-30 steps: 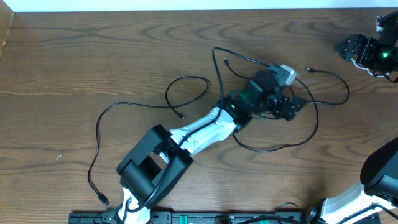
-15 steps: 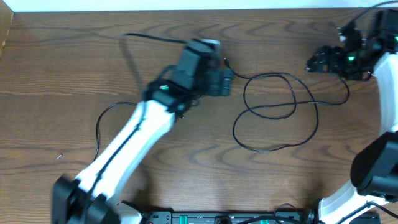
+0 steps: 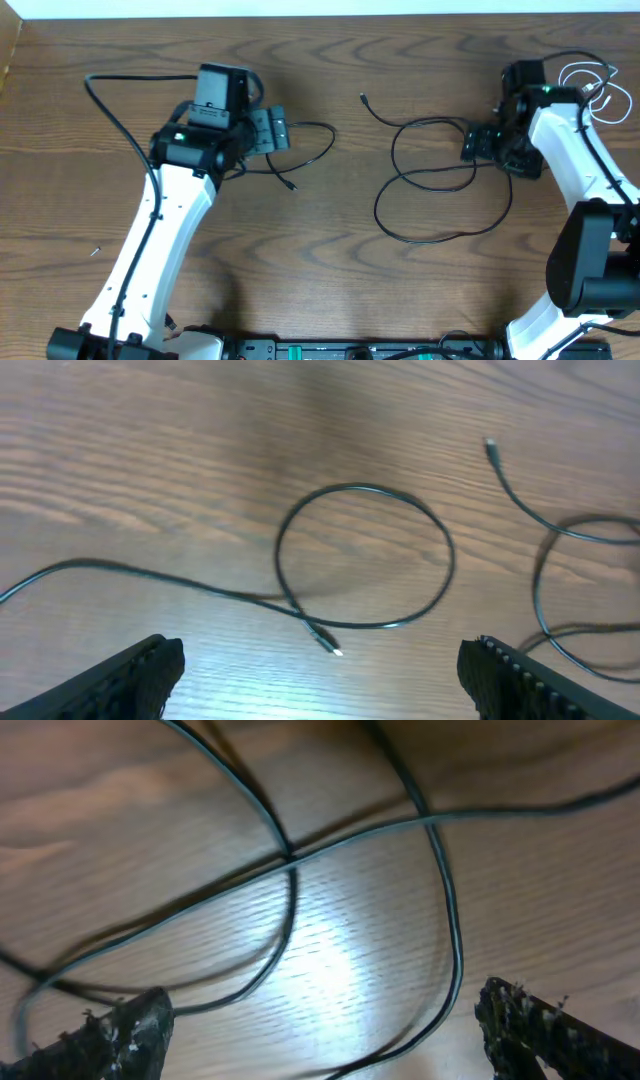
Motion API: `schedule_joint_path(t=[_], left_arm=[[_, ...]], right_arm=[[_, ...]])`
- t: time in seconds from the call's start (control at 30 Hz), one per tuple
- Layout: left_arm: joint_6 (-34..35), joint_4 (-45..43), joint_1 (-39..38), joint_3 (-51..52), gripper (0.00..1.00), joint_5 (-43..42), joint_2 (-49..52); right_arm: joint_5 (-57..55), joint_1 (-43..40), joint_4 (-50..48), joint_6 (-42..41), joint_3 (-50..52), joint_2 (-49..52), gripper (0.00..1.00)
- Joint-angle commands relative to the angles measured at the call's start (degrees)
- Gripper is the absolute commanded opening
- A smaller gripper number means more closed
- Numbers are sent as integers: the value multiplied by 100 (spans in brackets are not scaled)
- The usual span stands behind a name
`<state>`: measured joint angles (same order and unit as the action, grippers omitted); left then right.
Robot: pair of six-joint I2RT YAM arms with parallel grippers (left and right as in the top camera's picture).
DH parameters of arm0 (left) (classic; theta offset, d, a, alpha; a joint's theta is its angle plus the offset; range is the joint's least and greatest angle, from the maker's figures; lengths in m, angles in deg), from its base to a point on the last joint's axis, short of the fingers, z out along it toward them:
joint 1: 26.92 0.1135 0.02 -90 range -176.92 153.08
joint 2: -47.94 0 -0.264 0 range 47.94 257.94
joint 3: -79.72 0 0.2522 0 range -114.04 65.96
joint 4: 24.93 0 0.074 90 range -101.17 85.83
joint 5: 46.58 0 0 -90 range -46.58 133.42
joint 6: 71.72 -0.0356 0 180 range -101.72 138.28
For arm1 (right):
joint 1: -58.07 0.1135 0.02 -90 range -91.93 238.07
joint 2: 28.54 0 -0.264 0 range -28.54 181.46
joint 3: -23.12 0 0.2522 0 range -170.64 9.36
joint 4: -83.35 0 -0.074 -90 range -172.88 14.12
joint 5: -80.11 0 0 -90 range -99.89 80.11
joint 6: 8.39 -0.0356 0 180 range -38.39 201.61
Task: Untangle cables
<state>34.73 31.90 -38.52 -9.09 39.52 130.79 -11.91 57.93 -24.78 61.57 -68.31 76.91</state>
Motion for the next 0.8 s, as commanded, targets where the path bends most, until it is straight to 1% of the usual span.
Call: schedule_joint_path(t=[0.0, 0.1, 0.33, 0.47, 0.63, 0.77], left_arm=[[-76, 20, 205, -24, 93, 76, 28], [-76, 46, 323, -17, 93, 74, 31], [-76, 39, 334, -15, 93, 74, 33], [-76, 37, 332, -13, 93, 74, 42], [-74, 37, 332, -13, 93, 74, 153], [-74, 37, 332, -13, 93, 72, 321]], right_arm=[[-284, 35, -120, -264, 254, -85, 94], [-492, 35, -332, -260, 549, -85, 95], [-466, 35, -997, -201, 1241, -85, 96], [-455, 35, -1102, -199, 1464, -85, 96], [-577, 35, -1139, -201, 1633, -85, 91], [-584, 22, -1384, -201, 1762, -85, 85]])
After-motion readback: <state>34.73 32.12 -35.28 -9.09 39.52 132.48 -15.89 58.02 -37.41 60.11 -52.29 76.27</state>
